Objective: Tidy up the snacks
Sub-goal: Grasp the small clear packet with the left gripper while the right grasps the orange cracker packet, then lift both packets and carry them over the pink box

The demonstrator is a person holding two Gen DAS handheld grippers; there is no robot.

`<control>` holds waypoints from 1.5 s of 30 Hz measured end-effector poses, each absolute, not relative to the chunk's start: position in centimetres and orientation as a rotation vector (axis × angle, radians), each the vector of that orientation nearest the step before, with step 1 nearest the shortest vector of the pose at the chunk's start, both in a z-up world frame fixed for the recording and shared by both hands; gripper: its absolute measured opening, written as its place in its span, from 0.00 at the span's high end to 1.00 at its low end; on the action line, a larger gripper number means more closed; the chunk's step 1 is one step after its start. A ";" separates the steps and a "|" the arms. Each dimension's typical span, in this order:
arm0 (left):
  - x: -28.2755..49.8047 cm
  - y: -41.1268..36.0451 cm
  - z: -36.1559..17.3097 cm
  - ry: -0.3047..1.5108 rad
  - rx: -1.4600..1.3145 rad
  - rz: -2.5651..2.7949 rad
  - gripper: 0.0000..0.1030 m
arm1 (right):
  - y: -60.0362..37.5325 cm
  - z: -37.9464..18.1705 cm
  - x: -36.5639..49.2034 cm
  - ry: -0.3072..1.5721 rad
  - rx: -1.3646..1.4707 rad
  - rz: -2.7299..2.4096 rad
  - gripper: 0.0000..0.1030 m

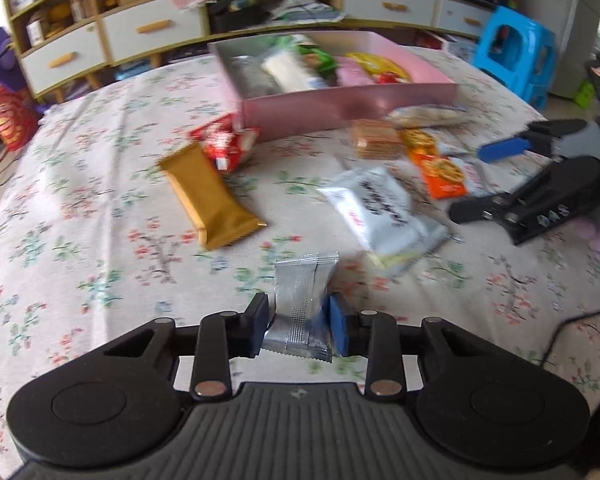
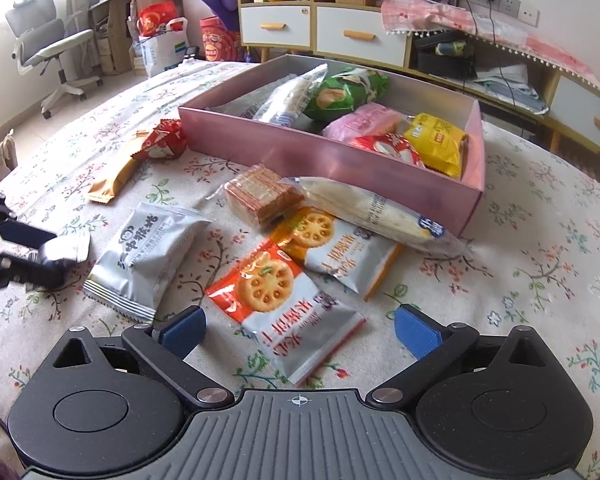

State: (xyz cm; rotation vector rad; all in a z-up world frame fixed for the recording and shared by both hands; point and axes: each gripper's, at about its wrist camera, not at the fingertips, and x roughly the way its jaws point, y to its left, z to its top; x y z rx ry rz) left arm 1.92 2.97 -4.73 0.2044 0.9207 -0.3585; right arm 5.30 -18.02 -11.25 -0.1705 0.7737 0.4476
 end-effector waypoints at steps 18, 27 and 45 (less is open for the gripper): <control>2.8 5.2 -4.9 0.931 0.145 -0.294 0.38 | -15.9 -10.8 3.7 0.790 -0.230 0.544 0.08; 3.1 5.4 -4.7 0.948 0.139 -0.290 0.48 | -16.3 -10.5 5.0 0.791 -0.204 0.477 0.25; 3.1 5.1 -4.3 0.965 0.130 -0.320 0.78 | -13.8 -9.6 5.4 0.803 -0.223 0.506 0.61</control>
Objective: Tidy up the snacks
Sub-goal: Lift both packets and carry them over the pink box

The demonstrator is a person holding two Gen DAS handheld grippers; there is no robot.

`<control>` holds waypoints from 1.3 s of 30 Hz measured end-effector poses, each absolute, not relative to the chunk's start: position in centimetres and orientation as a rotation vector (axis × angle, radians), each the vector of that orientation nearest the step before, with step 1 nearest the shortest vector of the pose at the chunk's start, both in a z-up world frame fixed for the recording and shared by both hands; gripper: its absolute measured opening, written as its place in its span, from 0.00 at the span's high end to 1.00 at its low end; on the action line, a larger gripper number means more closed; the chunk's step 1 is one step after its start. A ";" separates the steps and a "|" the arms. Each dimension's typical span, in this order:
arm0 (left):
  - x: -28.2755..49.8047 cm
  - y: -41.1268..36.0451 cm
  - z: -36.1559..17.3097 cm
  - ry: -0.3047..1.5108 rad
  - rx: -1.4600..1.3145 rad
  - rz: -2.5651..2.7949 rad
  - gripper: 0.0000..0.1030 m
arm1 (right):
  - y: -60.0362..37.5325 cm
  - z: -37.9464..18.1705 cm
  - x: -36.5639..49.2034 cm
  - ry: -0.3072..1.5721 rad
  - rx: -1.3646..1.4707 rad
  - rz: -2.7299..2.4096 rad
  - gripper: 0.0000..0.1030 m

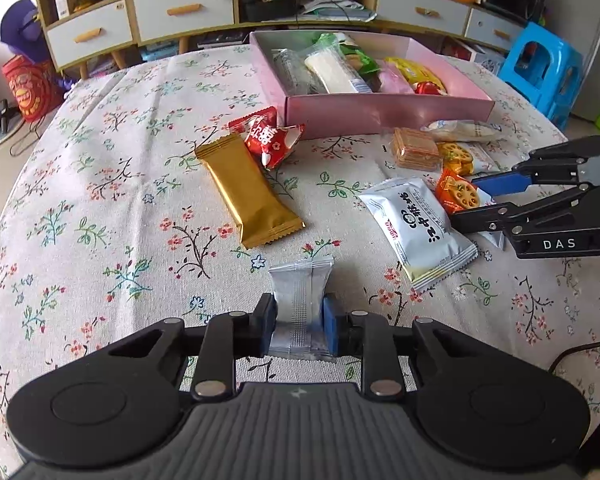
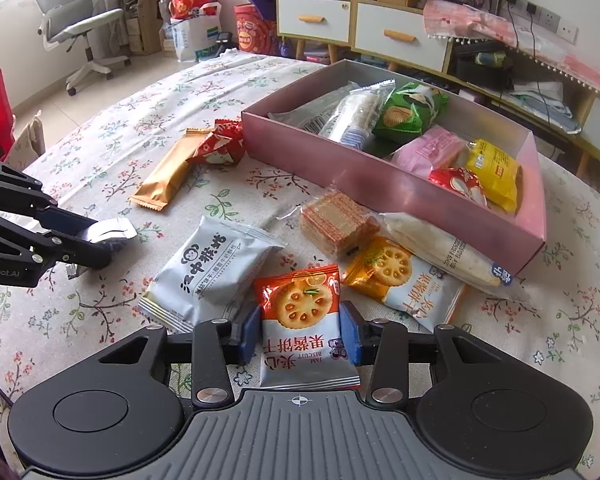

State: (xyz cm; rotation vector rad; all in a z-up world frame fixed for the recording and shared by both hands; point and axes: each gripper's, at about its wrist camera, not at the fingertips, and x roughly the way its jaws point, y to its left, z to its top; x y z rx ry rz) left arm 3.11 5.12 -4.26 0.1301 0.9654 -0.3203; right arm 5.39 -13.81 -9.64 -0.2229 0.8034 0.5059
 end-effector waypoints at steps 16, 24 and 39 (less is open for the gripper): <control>3.7 4.9 -2.4 0.930 0.074 -0.328 0.78 | -15.0 -7.0 5.4 0.754 -0.131 0.487 0.62; 5.2 4.2 -0.6 0.895 0.023 -0.324 0.78 | -15.7 -5.0 6.3 0.706 -0.059 0.459 0.62; 10.8 0.5 1.2 0.834 -0.124 -0.332 0.78 | -19.9 -2.6 11.4 0.647 0.201 0.259 0.62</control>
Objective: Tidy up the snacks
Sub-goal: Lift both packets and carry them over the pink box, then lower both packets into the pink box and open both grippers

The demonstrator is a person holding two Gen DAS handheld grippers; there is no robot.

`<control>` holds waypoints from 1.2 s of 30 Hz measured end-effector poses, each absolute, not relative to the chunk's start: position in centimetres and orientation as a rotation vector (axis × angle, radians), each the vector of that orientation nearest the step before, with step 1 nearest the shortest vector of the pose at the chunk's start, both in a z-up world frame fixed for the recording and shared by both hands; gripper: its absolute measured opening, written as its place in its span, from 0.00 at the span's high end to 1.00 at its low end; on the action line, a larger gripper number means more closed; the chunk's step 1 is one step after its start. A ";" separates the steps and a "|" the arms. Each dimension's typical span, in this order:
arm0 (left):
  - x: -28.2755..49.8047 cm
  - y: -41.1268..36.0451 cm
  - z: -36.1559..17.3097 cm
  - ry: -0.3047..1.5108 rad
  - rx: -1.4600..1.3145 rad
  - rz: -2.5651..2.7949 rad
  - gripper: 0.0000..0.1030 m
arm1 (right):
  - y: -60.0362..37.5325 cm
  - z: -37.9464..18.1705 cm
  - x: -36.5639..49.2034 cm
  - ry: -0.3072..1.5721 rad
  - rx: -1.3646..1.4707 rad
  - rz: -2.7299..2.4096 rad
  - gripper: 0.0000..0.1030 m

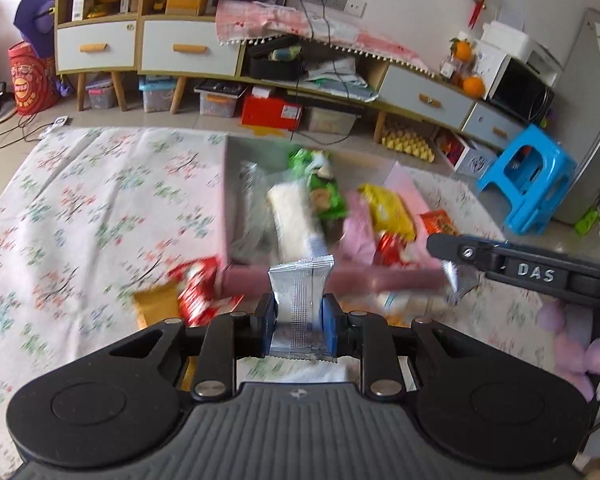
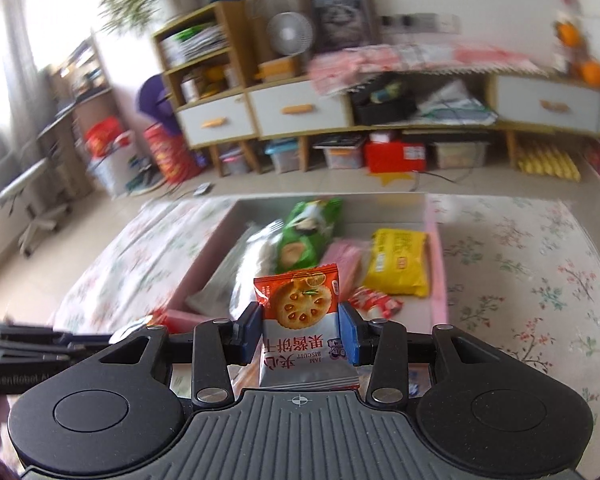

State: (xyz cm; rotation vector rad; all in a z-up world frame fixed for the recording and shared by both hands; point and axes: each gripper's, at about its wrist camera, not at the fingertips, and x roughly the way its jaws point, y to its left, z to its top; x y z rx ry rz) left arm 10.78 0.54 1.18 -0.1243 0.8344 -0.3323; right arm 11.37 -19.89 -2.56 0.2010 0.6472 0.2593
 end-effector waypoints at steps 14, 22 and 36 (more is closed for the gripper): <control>15.3 -3.6 0.0 0.778 -0.282 -0.376 0.78 | -23.3 -4.8 15.3 0.675 0.430 0.089 0.62; 16.1 -5.6 -1.6 0.810 -0.252 -0.339 0.78 | -23.3 -6.1 16.2 0.709 0.449 0.072 0.61; 16.0 -6.2 -2.1 0.816 -0.183 -0.266 0.72 | -24.0 -6.3 16.2 0.702 0.485 0.086 0.57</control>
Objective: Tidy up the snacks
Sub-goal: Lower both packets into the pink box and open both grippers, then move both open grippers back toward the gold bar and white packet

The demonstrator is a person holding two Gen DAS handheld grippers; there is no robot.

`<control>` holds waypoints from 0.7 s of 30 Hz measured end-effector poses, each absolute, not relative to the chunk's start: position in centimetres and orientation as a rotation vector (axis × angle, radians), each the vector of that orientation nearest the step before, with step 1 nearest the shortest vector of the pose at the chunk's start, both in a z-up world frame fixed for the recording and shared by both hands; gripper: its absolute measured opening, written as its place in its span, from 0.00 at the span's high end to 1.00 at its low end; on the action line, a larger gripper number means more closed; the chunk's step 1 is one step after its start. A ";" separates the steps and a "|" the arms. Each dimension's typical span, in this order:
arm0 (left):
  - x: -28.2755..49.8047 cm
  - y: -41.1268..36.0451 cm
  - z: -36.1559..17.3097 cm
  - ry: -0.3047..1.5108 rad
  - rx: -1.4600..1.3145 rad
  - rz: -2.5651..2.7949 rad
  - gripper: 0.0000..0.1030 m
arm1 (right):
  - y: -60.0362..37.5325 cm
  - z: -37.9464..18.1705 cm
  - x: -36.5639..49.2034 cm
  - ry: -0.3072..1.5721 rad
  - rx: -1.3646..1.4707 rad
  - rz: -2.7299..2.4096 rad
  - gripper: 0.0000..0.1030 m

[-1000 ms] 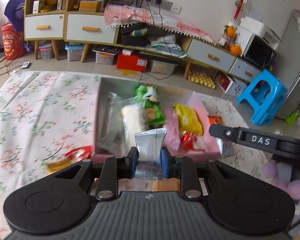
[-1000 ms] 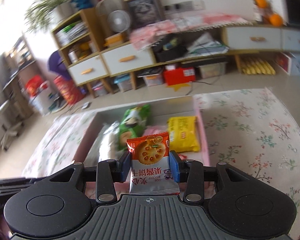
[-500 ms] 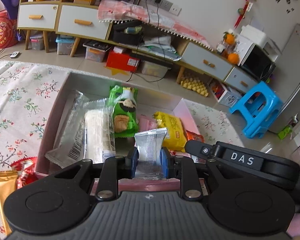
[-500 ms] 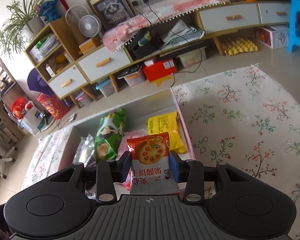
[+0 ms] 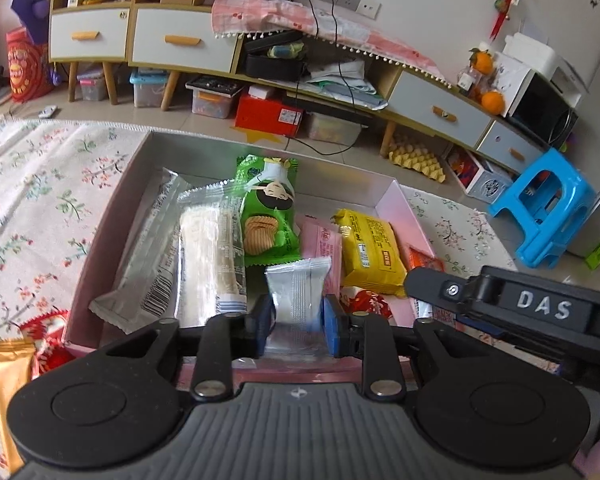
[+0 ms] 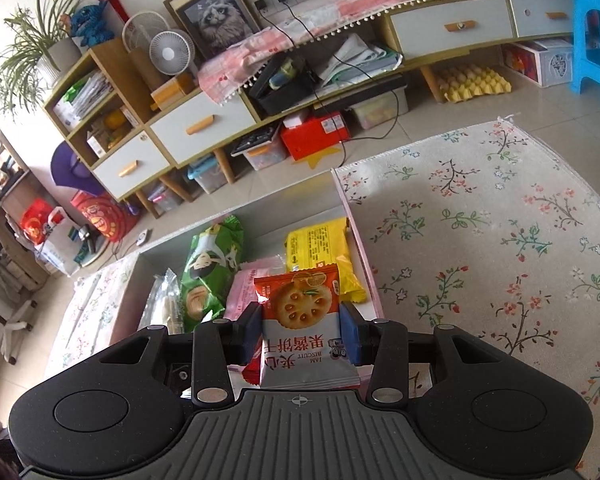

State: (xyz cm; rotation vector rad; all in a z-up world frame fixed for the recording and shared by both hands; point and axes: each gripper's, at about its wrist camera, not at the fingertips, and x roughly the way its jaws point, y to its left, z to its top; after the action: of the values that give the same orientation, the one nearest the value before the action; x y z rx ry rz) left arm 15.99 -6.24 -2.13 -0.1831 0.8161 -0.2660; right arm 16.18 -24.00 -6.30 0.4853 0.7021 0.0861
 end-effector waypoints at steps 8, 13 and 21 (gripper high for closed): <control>15.4 -6.1 -1.7 0.800 -0.140 -0.259 0.47 | -24.5 -5.8 15.8 0.696 0.487 0.078 0.50; 14.9 -6.0 -1.3 0.803 -0.138 -0.275 0.33 | -24.2 -5.1 15.3 0.691 0.454 0.085 0.42; 13.6 -6.0 -0.6 0.844 -0.114 -0.303 0.22 | -24.0 -3.8 13.6 0.686 0.381 0.101 0.27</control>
State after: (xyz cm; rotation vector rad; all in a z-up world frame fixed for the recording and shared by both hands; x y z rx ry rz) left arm 13.65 -5.96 -0.63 -0.1144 0.8436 -0.3026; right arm 13.59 -23.99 -3.82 0.3808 0.6863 0.1013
